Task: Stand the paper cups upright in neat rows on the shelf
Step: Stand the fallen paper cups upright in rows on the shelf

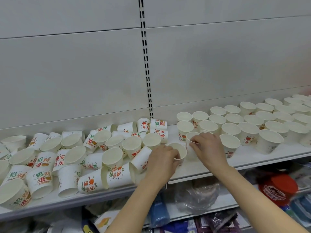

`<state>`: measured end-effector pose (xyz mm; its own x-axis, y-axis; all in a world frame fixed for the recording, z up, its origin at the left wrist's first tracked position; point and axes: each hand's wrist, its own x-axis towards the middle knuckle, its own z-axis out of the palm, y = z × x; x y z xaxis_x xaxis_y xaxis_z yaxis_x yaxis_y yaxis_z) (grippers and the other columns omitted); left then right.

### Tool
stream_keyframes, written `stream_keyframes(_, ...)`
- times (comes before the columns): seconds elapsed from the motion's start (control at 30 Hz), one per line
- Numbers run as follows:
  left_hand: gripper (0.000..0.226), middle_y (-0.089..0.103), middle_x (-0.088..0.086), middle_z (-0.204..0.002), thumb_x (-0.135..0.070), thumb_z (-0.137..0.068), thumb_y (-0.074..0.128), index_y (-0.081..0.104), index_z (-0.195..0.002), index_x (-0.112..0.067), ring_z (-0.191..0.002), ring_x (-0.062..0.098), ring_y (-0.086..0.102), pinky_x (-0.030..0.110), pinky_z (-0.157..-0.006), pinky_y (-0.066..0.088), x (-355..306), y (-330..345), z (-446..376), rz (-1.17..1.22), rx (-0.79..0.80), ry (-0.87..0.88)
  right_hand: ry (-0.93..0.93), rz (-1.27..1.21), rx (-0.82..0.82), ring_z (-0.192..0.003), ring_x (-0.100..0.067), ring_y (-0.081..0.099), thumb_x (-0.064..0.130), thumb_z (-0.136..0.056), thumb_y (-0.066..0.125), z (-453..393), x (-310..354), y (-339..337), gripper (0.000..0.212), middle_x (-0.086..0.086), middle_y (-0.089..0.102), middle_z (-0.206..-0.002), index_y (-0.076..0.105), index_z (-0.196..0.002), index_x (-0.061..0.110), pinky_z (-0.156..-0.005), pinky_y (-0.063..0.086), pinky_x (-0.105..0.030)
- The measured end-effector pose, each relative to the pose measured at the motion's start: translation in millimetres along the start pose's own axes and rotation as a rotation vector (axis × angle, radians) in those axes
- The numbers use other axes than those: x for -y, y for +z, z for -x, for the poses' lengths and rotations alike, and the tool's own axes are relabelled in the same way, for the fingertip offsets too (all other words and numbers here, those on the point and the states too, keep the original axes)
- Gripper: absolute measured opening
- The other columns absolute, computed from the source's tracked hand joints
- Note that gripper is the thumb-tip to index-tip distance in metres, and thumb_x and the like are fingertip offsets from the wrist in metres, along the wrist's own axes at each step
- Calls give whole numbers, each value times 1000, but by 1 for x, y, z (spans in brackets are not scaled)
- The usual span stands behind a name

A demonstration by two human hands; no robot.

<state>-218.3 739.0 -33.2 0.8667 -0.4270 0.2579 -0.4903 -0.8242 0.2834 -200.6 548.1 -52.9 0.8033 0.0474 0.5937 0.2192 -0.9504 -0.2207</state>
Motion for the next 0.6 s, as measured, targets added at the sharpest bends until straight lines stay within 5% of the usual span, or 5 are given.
stream_keyframes(0.2,39,62,-10,-125,-49,-87,65,64,-122,-30,-112,14,50,29,-91,40,7,7,-14,31,-24,58,-162,44,-57,-72,-24,57,31,-86,56,11,-10,13,18,2,63,-78,70,-85,18,-73,32,-31)
stream_keyframes(0.37,38,65,-8,-118,-47,-87,65,65,-120,-27,-109,15,55,30,-92,42,39,-3,-21,76,-251,-154,-184,-26,-130,-87,-22,56,24,-80,75,18,-19,10,21,-1,67,-92,70,-97,14,-76,42,-32)
stream_keyframes(0.6,16,71,-8,-96,-31,-90,61,75,-98,-29,-93,17,58,29,-81,46,38,-4,-31,-123,-69,-263,-239,-107,-114,-81,-22,55,29,-89,54,-28,-24,7,22,0,67,-86,70,-92,15,-71,41,-33)
